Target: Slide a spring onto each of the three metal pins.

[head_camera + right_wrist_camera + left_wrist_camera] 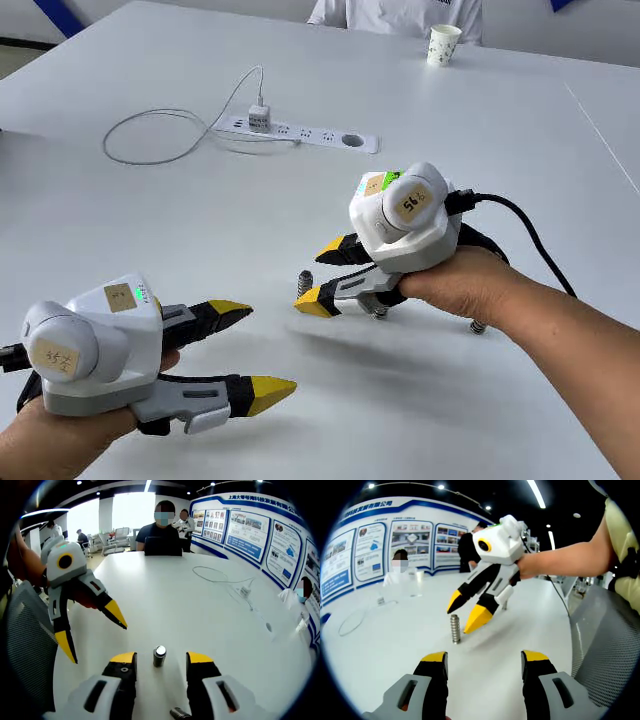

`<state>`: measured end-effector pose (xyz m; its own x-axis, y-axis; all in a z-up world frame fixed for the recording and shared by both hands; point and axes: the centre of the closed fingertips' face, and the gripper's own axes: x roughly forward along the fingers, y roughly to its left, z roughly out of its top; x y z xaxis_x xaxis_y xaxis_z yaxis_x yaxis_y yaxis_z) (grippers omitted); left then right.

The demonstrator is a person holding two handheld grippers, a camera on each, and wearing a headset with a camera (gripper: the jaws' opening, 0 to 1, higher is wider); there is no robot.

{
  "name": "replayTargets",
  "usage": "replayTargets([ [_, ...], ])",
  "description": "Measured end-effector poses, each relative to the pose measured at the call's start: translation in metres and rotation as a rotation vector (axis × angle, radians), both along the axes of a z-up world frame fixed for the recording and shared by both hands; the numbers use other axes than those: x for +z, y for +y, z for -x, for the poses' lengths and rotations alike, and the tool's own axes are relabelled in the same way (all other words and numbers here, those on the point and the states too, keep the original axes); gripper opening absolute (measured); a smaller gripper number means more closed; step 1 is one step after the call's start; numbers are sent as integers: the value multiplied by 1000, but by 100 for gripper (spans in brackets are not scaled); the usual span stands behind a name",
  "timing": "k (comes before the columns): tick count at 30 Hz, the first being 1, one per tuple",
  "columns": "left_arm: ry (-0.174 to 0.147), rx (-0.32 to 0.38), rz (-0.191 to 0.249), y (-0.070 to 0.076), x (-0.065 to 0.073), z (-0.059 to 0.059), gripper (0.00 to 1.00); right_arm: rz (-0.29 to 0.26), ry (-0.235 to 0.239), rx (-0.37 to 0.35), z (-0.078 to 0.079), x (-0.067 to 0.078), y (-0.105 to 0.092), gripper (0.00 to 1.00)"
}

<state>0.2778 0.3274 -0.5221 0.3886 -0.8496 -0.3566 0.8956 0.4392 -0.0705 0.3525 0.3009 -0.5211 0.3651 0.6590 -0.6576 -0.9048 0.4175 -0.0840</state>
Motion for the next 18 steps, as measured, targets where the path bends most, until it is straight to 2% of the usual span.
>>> replayTargets([
  [18, 0, -2, -1, -1, 0, -1, 60, -17, -3, -28, -2, 2, -6, 54],
])
